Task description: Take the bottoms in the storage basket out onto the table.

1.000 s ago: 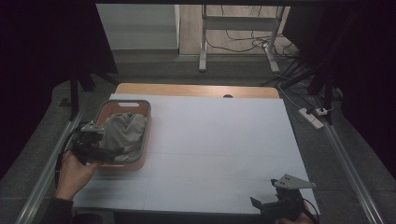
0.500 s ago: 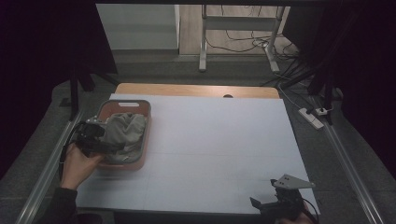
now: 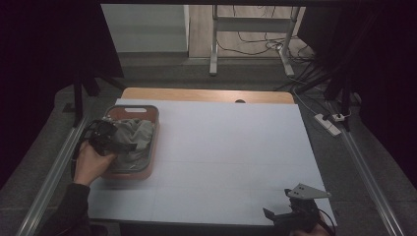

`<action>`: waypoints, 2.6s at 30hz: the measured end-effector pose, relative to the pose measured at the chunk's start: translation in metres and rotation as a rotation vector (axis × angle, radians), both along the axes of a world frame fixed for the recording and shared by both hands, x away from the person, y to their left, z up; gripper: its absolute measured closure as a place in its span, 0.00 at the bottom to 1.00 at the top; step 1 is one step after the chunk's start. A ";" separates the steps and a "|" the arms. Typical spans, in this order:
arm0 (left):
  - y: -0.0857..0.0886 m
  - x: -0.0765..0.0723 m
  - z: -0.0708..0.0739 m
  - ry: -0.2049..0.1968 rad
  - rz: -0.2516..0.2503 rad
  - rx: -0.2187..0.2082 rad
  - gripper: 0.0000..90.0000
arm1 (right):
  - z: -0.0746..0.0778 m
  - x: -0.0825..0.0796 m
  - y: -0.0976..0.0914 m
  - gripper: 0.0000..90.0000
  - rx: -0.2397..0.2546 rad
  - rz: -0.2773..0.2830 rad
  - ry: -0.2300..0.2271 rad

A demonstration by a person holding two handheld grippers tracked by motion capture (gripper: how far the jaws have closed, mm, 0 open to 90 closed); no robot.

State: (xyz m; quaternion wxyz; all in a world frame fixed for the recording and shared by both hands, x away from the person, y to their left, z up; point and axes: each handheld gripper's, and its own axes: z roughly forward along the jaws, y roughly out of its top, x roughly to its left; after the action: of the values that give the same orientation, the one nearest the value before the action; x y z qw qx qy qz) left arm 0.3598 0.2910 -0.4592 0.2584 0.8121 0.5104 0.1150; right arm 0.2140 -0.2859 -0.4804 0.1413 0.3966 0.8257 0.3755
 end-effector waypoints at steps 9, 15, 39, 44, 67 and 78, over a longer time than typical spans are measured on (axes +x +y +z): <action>-0.002 0.024 -0.014 0.057 0.011 0.025 0.00 | 0.000 0.000 0.000 0.00 -0.005 0.003 0.002; -0.003 0.037 -0.022 0.093 0.021 0.025 0.00 | 0.000 0.000 0.000 0.00 -0.008 0.000 0.002; -0.035 0.066 -0.054 0.266 -0.008 0.121 0.00 | -0.001 0.000 0.002 0.00 -0.021 0.005 -0.001; -0.036 0.062 -0.049 0.254 -0.049 0.087 0.25 | -0.001 0.000 0.003 0.00 -0.024 0.011 -0.002; -0.038 0.044 -0.019 0.155 -0.046 0.087 0.65 | 0.000 0.000 0.003 0.00 -0.026 0.011 0.000; -0.029 0.032 0.015 0.044 -0.048 0.056 0.65 | 0.000 0.000 0.002 0.00 -0.025 0.011 -0.001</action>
State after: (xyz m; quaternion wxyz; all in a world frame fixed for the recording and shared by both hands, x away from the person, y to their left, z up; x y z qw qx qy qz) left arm 0.3923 0.2621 -0.4441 0.2271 0.8333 0.4930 0.1052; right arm 0.2138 -0.2835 -0.4809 0.1444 0.3901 0.8324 0.3662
